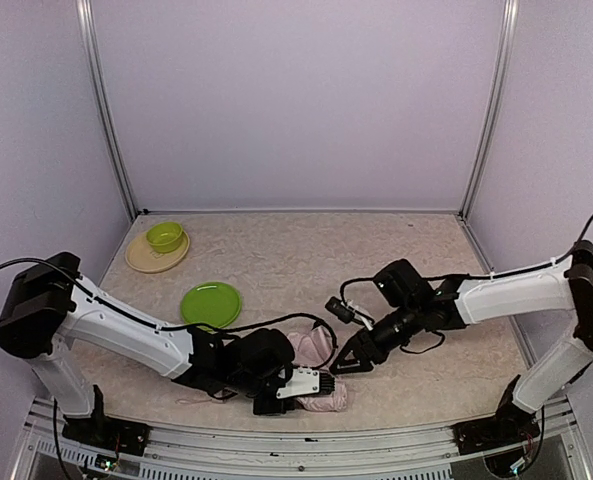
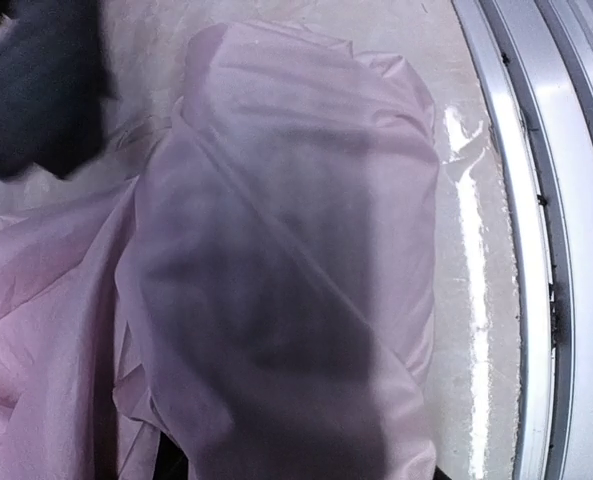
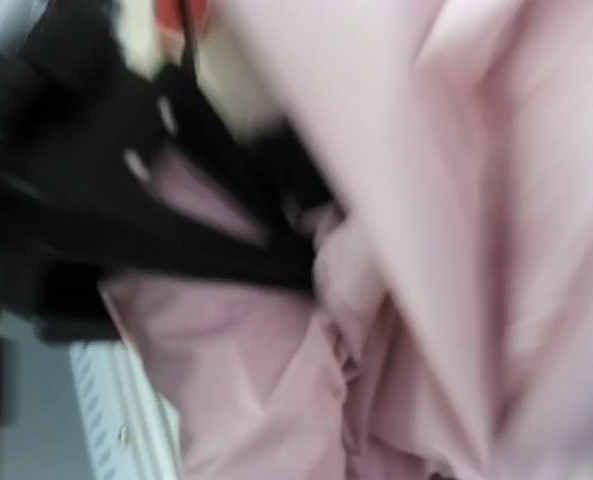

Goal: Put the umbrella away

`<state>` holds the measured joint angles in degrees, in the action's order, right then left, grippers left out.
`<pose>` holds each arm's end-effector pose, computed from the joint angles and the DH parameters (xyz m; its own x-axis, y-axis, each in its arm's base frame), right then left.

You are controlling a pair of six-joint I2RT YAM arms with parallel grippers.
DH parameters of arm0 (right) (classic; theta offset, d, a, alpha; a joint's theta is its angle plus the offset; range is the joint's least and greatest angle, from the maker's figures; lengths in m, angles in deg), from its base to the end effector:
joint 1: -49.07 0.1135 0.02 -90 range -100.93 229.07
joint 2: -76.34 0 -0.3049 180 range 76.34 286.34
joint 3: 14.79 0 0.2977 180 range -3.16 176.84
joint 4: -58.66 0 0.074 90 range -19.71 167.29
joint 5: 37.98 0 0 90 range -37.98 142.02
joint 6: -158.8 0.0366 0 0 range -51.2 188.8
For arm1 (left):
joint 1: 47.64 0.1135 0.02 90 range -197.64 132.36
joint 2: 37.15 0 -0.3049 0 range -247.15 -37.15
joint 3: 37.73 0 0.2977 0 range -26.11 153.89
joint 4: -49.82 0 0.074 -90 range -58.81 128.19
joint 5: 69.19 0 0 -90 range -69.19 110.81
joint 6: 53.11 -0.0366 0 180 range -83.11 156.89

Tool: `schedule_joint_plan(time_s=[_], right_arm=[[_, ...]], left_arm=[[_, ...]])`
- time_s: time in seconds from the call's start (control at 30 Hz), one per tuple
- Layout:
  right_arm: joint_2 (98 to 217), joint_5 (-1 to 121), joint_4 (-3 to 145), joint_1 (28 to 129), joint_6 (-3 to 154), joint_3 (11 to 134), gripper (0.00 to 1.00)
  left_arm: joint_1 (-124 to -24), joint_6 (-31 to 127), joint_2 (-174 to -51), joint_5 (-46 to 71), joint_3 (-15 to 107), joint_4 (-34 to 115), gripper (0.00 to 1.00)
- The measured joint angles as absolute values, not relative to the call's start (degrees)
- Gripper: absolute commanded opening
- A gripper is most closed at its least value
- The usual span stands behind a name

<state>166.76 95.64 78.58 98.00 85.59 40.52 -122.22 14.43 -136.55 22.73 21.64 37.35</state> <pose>0.1934 0.2604 0.1648 -0.7481 -0.5402 -0.3854 -0.6157 0.3484 0.7068 0.0983 -0.3516 0.1351 0.1711 0.8158 -0.5524 0.9660 -0.0284 0.2571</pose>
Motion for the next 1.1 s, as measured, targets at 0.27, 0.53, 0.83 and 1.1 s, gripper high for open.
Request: schedule_joint_plan(time_s=[0.27, 0.53, 0.83, 1.1], right_arm=[[144.9, 77.8, 80.2, 96.9, 84.5, 40.4, 0.4], [133.4, 66.1, 72.7, 115.7, 68.6, 39.6, 0.55], [146.3, 44.3, 77.2, 125.2, 50.8, 38.8, 0.63], [159.6, 33.8, 76.7, 126.5, 38.2, 38.8, 0.71]], left_arm=[[-112.9, 19.1, -140.5, 4.9, 26.9, 34.2, 0.17], [-105.2, 25.0, -144.2, -8.1, 28.9, 35.9, 0.17], [-103.5, 26.8, -145.7, -12.4, 30.1, 34.9, 0.2], [-102.7, 26.8, -147.2, -15.2, 32.2, 32.4, 0.19]])
